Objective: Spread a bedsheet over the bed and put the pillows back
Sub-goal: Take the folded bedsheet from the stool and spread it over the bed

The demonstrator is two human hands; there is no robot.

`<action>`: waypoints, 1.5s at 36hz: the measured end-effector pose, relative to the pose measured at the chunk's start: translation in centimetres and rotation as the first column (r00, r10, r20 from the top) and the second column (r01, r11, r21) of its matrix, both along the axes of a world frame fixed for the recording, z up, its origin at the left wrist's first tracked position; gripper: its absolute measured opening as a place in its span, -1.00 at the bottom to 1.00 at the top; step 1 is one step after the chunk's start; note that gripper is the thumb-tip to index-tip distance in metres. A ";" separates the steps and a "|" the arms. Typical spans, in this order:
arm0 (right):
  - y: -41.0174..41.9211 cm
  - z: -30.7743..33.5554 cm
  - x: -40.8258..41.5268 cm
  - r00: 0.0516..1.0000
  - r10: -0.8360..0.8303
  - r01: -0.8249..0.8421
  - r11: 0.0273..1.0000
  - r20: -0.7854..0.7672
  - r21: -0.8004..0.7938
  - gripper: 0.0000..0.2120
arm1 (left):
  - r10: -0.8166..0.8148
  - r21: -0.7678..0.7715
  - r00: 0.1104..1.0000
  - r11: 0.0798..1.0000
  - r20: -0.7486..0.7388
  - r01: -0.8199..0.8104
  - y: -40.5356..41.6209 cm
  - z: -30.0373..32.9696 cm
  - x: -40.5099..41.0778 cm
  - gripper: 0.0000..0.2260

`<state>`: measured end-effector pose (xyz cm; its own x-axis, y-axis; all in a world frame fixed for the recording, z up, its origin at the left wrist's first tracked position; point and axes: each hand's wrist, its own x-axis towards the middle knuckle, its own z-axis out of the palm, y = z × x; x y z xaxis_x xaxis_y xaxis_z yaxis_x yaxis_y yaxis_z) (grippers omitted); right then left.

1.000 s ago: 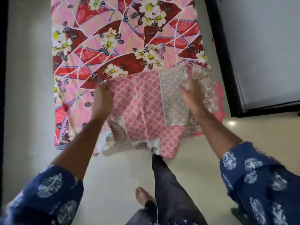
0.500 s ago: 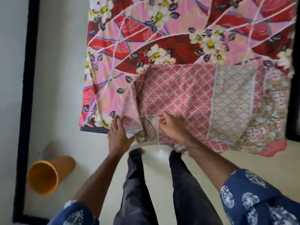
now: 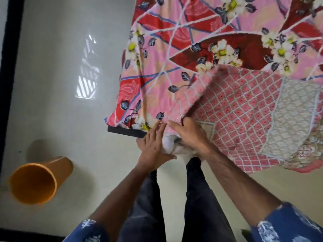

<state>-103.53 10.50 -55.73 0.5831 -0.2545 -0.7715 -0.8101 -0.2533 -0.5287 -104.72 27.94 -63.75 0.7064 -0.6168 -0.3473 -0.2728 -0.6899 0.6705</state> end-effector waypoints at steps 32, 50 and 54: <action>7.7 -3.9 12.3 0.995 -0.089 0.078 0.973 0.041 0.217 -0.82 | 0.636 0.104 0.695 0.758 -0.335 -0.643 14.3 -3.0 16.0 -0.58; 9.7 -6.7 8.8 0.998 -0.038 0.041 0.995 -0.042 0.086 -0.81 | 0.576 0.122 0.786 0.817 -0.226 -0.564 17.1 -2.0 15.9 -0.73; 10.2 -6.8 8.5 1.000 0.001 0.001 0.999 -0.028 0.053 -0.81 | 0.523 -0.049 0.788 0.823 -0.325 -0.567 17.1 0.1 14.3 -0.75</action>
